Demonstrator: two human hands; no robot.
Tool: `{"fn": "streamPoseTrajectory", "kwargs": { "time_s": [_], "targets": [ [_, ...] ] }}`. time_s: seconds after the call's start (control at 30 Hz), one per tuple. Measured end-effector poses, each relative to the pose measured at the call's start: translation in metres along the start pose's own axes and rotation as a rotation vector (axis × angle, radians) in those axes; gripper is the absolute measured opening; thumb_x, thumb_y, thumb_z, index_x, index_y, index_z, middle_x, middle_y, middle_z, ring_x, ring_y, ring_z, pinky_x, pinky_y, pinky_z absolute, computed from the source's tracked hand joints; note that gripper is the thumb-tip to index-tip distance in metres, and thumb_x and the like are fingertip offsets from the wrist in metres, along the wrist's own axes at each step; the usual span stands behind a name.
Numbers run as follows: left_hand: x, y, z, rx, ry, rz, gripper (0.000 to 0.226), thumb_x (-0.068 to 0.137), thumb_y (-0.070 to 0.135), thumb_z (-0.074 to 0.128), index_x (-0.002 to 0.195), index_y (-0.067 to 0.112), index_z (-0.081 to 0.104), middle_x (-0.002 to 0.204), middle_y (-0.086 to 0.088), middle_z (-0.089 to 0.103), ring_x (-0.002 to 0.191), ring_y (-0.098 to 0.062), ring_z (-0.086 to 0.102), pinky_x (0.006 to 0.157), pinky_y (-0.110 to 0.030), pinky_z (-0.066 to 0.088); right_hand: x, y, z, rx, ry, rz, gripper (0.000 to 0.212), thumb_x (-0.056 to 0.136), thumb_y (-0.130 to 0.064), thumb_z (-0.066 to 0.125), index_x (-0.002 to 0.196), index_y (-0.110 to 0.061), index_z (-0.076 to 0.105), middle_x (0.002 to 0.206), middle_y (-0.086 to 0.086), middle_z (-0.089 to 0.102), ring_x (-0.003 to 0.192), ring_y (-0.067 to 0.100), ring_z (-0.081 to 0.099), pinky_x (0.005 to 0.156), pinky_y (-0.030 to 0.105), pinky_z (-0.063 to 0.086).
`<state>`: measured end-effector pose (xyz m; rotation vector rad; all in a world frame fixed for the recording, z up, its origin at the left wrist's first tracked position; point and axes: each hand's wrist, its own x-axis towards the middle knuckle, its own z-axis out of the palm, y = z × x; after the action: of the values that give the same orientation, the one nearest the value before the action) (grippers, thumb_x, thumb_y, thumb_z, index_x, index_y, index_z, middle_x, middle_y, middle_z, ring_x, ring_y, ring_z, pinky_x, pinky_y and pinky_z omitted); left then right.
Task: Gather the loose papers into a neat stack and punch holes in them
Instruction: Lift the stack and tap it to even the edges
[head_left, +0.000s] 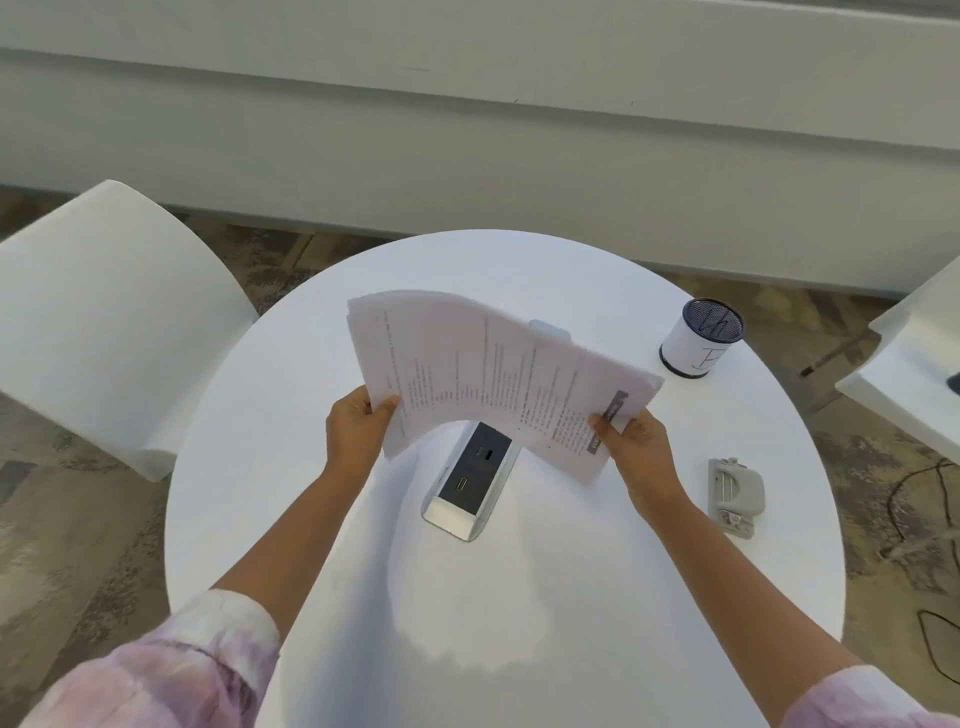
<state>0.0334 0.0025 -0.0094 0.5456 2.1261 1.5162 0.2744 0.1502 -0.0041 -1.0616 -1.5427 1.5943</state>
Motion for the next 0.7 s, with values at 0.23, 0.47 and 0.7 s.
{"fn": "streamPoseTrajectory", "kwargs": {
  "time_s": [0.23,0.47,0.7],
  "targets": [
    [-0.015,-0.003,0.014,-0.014,-0.118,0.015,0.019,0.089,0.010,0.056,0.107,0.010,0.062,0.107,-0.008,0.065,0.094,-0.028,0.060,0.079,-0.034,0.052,-0.002,0.007,0.004,-0.035,-0.022,0.007,0.023,0.089,-0.007,0.056,0.105,-0.023,0.056,0.102,-0.004,0.064,0.098,0.015,0.061,0.084,0.028,0.054],
    [-0.020,-0.009,0.019,0.007,-0.169,-0.085,0.038,0.083,0.016,0.065,0.119,0.008,0.055,0.112,-0.013,0.061,0.101,-0.029,0.057,0.083,-0.040,0.051,-0.007,0.014,0.003,-0.105,0.015,0.094,0.025,0.089,-0.001,0.051,0.109,-0.017,0.052,0.102,0.006,0.060,0.097,0.023,0.058,0.080,0.031,0.050],
    [-0.025,0.003,0.017,-0.090,-0.169,-0.003,0.020,0.086,0.021,0.060,0.104,0.019,0.053,0.088,0.004,0.060,0.084,-0.017,0.058,0.063,-0.025,0.048,-0.008,0.007,0.002,-0.068,0.050,0.031,0.020,0.091,-0.003,0.050,0.105,-0.015,0.057,0.098,0.002,0.063,0.091,0.021,0.061,0.070,0.022,0.055]
  ]
}}
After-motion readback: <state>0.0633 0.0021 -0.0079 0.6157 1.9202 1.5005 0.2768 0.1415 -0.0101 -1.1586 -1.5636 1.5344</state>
